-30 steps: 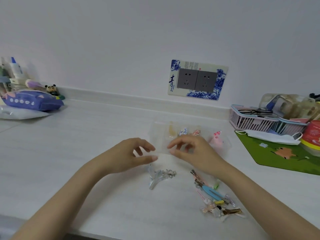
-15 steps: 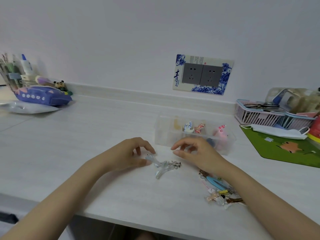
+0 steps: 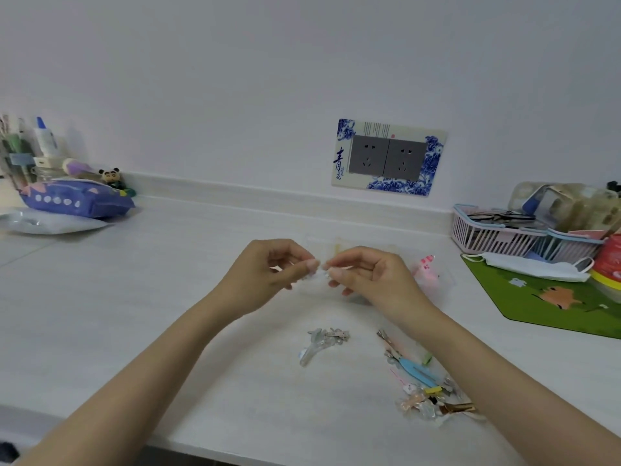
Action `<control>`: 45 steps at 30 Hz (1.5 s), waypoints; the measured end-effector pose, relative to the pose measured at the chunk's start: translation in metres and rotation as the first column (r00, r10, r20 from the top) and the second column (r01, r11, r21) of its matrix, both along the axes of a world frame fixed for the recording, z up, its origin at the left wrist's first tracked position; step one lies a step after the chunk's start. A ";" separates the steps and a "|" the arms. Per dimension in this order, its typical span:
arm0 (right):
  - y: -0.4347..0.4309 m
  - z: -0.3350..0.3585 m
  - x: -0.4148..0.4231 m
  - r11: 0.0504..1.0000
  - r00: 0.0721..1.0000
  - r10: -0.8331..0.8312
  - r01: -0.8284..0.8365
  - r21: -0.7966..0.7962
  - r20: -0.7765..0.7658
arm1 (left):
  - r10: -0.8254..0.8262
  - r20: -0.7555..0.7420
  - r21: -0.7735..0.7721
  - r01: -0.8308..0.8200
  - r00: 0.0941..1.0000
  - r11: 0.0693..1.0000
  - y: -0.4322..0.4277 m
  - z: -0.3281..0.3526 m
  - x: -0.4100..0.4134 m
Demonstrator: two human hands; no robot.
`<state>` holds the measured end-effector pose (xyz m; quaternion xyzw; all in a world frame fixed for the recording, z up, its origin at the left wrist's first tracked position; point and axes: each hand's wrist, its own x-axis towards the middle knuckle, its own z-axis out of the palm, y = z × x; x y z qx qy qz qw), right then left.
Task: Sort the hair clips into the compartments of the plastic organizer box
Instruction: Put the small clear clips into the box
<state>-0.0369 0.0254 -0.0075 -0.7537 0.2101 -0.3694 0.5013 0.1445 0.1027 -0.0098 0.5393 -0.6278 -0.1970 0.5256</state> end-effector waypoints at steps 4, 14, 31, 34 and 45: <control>-0.009 0.011 -0.003 0.992 0.994 -0.069 0.060 0.115 0.079 | 0.038 -0.106 -0.051 -0.044 0.994 0.998 -0.018 0.006 -0.014; -0.074 0.034 -0.002 0.944 0.927 -0.330 0.327 -0.047 -0.179 | 0.271 0.138 -0.029 -0.270 0.953 0.962 -0.040 -0.029 0.001; -0.082 0.021 0.028 0.962 0.874 -0.272 0.247 -0.114 -0.402 | 0.245 0.154 -0.008 -0.247 0.957 0.969 -0.034 -0.028 0.005; -0.078 0.019 0.024 0.929 0.863 -0.347 0.263 -0.261 -0.366 | 0.200 0.134 0.003 -0.202 0.971 0.979 -0.026 -0.021 0.004; -0.022 -0.005 -0.022 0.956 0.962 -0.122 0.048 -0.290 -0.243 | -0.257 0.400 0.487 0.034 0.880 0.873 -0.005 -0.009 -0.004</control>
